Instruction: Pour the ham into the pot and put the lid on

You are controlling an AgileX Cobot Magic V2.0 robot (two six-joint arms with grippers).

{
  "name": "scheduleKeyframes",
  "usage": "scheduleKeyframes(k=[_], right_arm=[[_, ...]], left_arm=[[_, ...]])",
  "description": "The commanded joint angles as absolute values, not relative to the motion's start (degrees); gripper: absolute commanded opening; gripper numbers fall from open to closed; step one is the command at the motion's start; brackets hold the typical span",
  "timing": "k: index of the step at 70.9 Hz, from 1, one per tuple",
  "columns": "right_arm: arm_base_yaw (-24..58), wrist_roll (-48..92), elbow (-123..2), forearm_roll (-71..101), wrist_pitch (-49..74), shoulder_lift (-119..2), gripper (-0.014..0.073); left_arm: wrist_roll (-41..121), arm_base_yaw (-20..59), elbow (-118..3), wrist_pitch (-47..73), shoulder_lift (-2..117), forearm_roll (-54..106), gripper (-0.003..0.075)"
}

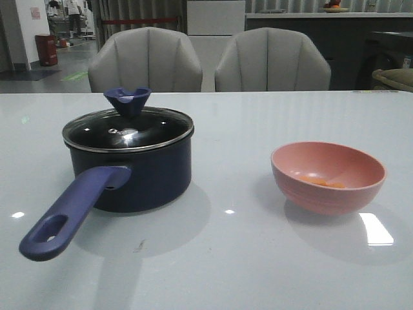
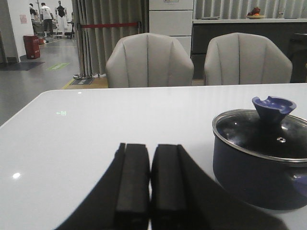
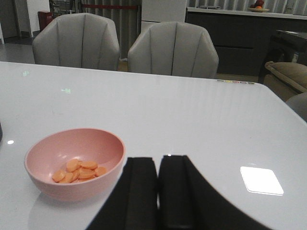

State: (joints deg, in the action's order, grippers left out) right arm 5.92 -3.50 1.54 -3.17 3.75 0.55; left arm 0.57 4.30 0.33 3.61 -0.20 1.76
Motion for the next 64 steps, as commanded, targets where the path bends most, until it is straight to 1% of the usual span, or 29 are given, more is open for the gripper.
scheduleKeyframes(k=[1,57,64], right_arm=[[5.62,-3.46,1.24,-3.71,-1.28,1.71,0.0164],[5.62,-3.46,1.24,-3.71,-1.28,1.71,0.0164],[5.62,-3.46,1.24,-3.71,-1.28,1.71,0.0164]], left_arm=[[0.55,4.19,1.44,-1.12,-1.36,1.84,0.0113],[0.55,4.19,1.44,-1.28,-1.36,1.84,0.0113],[0.55,4.19,1.44,-5.25,-1.36,2.15,0.0113]])
